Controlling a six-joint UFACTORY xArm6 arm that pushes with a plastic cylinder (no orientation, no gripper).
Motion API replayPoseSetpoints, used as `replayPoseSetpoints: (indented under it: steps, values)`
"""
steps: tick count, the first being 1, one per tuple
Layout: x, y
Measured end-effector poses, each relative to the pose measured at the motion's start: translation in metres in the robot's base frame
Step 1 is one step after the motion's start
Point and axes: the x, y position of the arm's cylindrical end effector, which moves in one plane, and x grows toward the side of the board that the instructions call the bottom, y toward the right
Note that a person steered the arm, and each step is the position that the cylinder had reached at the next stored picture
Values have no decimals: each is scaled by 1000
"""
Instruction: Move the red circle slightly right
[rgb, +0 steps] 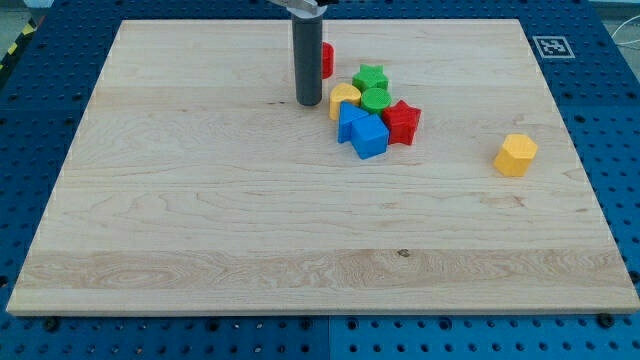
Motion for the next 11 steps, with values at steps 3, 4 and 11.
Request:
replayPoseSetpoints:
  steps: [3, 4, 11]
  values:
    - [-26, -9]
    - [-42, -9]
    - [-73, 2]
